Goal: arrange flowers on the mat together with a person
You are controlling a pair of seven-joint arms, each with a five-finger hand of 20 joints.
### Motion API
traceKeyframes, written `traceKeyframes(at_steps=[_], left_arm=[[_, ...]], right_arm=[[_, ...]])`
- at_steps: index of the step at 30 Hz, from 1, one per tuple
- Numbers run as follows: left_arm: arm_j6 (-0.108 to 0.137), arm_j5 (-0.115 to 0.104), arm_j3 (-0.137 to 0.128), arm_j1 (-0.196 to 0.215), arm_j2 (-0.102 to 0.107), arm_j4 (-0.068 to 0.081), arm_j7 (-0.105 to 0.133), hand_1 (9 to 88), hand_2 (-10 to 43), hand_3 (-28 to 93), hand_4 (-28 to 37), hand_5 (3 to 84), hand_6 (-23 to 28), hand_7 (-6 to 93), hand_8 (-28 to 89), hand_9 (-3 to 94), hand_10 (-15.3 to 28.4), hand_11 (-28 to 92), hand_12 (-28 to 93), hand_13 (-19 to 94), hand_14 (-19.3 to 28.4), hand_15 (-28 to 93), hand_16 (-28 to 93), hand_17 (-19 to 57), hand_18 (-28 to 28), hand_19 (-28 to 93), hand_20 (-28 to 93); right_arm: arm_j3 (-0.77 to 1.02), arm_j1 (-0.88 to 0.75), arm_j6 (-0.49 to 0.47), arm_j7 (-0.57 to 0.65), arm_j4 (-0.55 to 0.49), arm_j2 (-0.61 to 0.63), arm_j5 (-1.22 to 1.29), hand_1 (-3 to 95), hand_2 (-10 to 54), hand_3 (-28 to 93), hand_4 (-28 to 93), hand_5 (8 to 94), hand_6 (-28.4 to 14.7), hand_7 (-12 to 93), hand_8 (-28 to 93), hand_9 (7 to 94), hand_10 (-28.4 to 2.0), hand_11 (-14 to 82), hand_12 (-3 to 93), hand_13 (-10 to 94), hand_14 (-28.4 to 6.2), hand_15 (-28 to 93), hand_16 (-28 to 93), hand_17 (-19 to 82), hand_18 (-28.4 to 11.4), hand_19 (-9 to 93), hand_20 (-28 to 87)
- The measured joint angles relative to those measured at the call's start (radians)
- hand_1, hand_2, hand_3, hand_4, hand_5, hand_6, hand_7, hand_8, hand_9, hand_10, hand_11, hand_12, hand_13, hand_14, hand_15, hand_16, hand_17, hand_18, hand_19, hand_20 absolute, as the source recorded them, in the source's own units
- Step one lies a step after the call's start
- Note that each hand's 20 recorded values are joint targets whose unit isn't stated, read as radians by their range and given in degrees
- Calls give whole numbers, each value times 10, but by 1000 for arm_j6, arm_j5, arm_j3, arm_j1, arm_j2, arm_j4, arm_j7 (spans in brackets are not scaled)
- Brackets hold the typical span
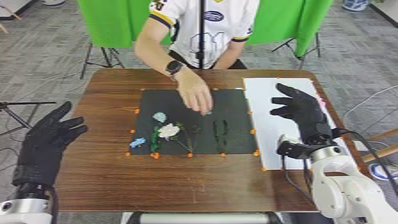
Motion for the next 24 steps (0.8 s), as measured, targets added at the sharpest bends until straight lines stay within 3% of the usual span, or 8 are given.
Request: traceKeyframes(at_steps=[24], left_arm=[[1, 0, 1, -1, 2, -1, -5, 179, 67, 781, -283, 317, 64, 170, -116, 320, 190, 340, 102, 219, 254, 624, -122, -95, 211, 501, 149]], right_arm=[[1, -2, -1, 5, 0, 0, -9, 162, 71, 751, -257, 457, -10, 134, -108, 480, -189, 179, 155, 407, -210, 598, 85, 64, -224, 540, 223]])
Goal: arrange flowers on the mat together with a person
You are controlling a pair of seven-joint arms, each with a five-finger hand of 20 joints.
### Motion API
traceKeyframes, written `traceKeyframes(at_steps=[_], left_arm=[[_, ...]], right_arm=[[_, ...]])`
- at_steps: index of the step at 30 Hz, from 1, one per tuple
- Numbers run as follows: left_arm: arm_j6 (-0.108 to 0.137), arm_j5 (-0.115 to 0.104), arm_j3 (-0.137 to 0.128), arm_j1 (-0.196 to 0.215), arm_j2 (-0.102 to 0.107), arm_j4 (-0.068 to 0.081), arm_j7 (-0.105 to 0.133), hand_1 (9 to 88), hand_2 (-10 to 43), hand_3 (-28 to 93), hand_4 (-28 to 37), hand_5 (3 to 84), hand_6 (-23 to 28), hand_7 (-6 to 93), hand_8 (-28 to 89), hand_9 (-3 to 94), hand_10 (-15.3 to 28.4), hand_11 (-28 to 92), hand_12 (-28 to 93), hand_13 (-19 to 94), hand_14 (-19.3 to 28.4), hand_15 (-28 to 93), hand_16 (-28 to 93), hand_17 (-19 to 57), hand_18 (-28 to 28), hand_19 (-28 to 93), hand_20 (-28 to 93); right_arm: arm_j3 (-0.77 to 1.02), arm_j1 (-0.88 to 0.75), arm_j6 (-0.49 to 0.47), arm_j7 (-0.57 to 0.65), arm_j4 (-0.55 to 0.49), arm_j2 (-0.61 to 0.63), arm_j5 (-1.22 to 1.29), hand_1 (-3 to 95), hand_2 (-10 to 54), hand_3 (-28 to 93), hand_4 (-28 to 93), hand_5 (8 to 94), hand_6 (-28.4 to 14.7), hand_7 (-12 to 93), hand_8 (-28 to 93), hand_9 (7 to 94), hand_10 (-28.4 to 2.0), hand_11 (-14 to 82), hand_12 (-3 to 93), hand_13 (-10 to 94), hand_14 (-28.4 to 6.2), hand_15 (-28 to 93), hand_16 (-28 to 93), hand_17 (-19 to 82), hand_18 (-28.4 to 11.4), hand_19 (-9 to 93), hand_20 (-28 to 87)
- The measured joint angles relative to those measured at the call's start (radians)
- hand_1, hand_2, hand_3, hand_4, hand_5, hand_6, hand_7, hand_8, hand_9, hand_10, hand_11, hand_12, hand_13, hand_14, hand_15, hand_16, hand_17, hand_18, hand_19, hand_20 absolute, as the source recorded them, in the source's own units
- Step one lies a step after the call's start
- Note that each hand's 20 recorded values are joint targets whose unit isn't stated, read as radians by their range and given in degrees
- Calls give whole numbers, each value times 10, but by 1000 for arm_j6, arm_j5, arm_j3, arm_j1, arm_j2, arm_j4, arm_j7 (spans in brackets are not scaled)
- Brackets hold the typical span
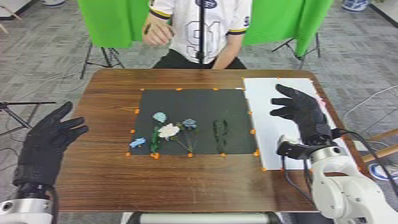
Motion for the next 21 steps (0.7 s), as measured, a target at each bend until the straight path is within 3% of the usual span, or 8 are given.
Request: traceKeyframes(at_steps=[11, 21], left_arm=[[0, 1, 7, -9, 0, 0, -8, 180, 67, 781, -283, 317, 65, 169, -116, 320, 190, 339, 102, 219, 255, 624, -122, -94, 211, 501, 148], [1, 1, 9, -8, 4, 0, -9, 182, 66, 782, -283, 317, 65, 170, -116, 320, 190, 340, 103, 219, 255, 625, -122, -95, 211, 502, 148]], right_arm=[[-7, 36, 17, 72, 25, 38, -106, 194, 57, 750, -249, 442, -9, 137, -109, 458, -187, 175, 155, 416, -202, 607, 84, 104, -228, 583, 232], [-34, 142, 68, 328, 96, 148, -462, 224, 28, 756, -236, 421, -7, 141, -109, 431, -180, 156, 151, 443, -190, 618, 82, 138, -230, 620, 221]])
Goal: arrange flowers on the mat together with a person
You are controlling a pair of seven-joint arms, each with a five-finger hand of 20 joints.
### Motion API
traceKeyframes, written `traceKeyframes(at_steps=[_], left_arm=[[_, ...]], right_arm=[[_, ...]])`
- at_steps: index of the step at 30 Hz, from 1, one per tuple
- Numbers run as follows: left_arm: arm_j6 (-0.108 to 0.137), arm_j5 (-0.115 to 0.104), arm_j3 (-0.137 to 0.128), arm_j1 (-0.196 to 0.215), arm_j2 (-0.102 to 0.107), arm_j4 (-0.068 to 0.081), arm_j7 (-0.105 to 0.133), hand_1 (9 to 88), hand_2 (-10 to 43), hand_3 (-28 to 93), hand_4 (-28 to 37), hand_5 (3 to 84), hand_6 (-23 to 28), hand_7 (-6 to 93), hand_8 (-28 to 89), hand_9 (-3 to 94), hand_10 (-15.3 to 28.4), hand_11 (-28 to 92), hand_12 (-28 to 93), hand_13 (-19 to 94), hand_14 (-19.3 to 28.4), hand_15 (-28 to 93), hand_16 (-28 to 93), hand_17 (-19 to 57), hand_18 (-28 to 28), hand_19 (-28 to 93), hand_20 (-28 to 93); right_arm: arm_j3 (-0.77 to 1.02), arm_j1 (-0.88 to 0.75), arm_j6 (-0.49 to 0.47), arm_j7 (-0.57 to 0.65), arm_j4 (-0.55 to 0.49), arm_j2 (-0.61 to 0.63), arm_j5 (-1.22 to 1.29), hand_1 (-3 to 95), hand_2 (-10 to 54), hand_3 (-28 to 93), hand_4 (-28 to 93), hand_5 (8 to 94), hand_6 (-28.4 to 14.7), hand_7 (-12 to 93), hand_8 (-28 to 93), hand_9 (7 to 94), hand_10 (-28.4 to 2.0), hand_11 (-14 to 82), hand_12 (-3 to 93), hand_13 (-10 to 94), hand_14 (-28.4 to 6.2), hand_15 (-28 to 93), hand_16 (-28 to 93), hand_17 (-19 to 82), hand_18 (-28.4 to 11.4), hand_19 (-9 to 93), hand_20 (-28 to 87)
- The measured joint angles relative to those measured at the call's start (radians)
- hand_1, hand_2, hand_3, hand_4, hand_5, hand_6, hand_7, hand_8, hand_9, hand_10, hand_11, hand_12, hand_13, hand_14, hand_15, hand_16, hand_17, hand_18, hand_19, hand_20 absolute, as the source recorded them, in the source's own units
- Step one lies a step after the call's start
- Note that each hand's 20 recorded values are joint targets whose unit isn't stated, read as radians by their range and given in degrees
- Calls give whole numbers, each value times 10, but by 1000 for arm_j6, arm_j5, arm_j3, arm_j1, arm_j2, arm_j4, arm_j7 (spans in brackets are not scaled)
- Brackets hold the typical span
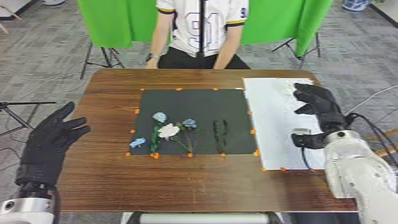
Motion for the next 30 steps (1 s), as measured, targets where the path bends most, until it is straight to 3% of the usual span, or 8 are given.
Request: traceKeyframes(at_steps=[9, 17, 23, 30], left_arm=[[5, -2, 9, 0, 8, 0, 6, 185, 66, 782, -283, 317, 65, 168, -115, 320, 190, 340, 103, 219, 255, 625, -122, -95, 211, 502, 148], [7, -3, 13, -1, 11, 0, 10, 185, 65, 783, -283, 317, 65, 170, -115, 319, 189, 342, 103, 219, 255, 625, -122, -95, 211, 502, 147], [7, -3, 22, -8, 12, 0, 11, 186, 66, 782, -283, 317, 65, 170, -116, 319, 190, 342, 102, 219, 255, 625, -122, -95, 211, 503, 147], [6, -11, 28, -17, 12, 0, 12, 186, 65, 782, -283, 317, 65, 169, -115, 319, 189, 343, 102, 218, 255, 625, -123, -95, 211, 503, 147]], right_arm=[[-107, 150, -34, 159, 109, 76, -285, 243, 4, 759, -237, 412, -3, 149, -113, 408, -179, 148, 152, 458, -175, 625, 82, 155, -223, 640, 202], [-302, 352, -240, 376, 262, 119, -498, 261, -13, 747, -240, 399, 0, 155, -116, 393, -187, 140, 152, 462, -171, 628, 80, 169, -221, 659, 185], [-418, 491, -308, 406, 384, 128, -502, 280, -19, 745, -239, 400, 3, 159, -119, 398, -188, 142, 152, 469, -169, 630, 76, 177, -218, 673, 168], [-467, 579, -388, 423, 438, 125, -514, 297, -26, 746, -242, 405, 8, 166, -123, 413, -187, 149, 149, 484, -166, 630, 74, 183, -216, 685, 153]])
